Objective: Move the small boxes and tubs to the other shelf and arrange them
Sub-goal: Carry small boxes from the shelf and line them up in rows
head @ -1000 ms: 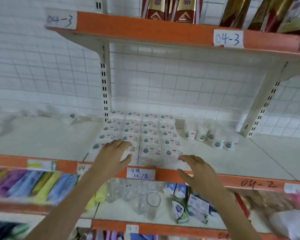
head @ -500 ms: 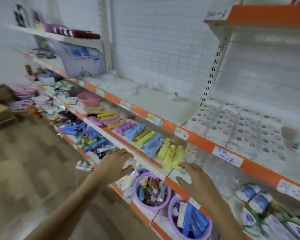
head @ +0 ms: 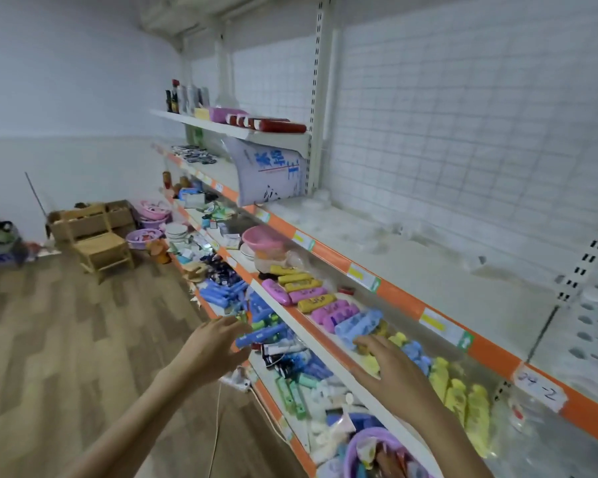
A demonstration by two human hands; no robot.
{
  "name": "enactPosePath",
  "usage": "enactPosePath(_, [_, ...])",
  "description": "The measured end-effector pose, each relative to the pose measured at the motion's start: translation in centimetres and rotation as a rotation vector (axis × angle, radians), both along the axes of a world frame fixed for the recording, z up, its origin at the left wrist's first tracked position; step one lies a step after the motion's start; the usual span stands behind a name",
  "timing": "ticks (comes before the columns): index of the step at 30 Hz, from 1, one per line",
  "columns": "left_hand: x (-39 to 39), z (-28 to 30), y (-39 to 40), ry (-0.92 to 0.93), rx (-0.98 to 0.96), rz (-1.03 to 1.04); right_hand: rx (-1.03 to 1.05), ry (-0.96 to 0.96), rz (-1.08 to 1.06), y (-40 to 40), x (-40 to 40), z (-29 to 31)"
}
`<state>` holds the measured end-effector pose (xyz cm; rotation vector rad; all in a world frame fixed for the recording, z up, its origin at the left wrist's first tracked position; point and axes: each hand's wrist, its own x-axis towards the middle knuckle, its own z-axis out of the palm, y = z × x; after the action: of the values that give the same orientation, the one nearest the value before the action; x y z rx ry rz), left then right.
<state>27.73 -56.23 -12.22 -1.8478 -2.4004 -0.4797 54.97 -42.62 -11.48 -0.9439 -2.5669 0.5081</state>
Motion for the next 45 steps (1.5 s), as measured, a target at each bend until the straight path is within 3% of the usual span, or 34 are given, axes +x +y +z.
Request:
enactPosePath(8, [-10.3,2.9,8.1,-0.076,0.005,-0.093,0.035,0.052,-0.115,6.2,-9.2,2.3])
enactPosePath(23, [-18.0,7.0,33.0,-0.114,0.161,-0.354,0.133,0.084,-0.352,26.6,-12.5,6.6])
enactPosePath(35, [-20.5,6.1,53.0,-0.112,-0.112,-0.568,-0.090,0.039,-0.409,43.2,-18.8,5.1])
enactPosePath(45, [-21.2,2.7,61.7,-0.156,-0.345,-0.908,-0.205,-0.226,-0.506,48.4,-23.0,3.3])
